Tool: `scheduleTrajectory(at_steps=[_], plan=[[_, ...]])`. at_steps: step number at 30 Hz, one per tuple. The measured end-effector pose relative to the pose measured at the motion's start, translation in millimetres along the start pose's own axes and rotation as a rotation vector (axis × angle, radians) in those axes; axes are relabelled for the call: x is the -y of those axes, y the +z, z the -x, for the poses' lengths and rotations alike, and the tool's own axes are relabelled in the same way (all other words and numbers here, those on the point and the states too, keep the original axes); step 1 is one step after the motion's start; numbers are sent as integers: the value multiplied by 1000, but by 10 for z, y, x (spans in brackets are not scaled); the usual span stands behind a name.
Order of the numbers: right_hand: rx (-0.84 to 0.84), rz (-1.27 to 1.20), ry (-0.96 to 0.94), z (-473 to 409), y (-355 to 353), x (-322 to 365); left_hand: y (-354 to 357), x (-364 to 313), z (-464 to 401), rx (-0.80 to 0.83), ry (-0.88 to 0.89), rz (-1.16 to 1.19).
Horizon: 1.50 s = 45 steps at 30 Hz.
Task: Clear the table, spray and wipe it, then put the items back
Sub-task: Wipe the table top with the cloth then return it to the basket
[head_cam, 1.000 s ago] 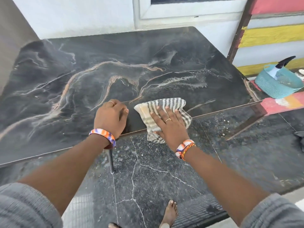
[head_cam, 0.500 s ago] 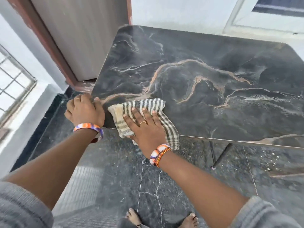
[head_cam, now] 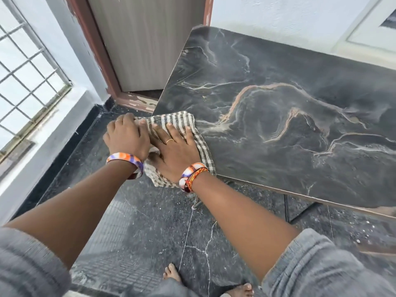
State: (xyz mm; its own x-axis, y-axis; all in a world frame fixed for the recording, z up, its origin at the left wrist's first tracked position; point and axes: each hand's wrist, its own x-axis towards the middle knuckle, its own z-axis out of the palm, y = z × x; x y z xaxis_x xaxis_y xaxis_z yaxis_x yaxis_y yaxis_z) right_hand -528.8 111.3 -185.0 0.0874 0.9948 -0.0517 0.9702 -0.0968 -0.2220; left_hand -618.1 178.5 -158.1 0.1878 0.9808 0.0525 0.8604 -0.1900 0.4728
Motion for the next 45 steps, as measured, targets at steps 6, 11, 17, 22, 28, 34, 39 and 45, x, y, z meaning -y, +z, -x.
scheduleTrajectory(at_steps=[6,11,17,22,28,34,39,45], plan=[[12,-39,343,277,-222,-762,135,-538,64,122,325,-103],[-16,-39,633,917,-407,-1640,475,-1125,240,263,551,-167],[-73,-67,970,1813,-577,-2662,931,-1920,425,391,727,-168],[-105,-59,1128,2144,-701,-3454,1420,-2739,467,433,801,-113],[-121,-48,1159,2024,-908,-4514,2024,-3741,315,448,803,-117],[-96,-39,1129,1637,-1101,-5348,2381,-4485,25,411,744,-108],[-92,-41,1123,1234,-1226,-5807,2507,-4744,-340,353,656,-123],[-95,-30,1123,672,-1394,-6309,2611,-4771,-795,308,564,-133]])
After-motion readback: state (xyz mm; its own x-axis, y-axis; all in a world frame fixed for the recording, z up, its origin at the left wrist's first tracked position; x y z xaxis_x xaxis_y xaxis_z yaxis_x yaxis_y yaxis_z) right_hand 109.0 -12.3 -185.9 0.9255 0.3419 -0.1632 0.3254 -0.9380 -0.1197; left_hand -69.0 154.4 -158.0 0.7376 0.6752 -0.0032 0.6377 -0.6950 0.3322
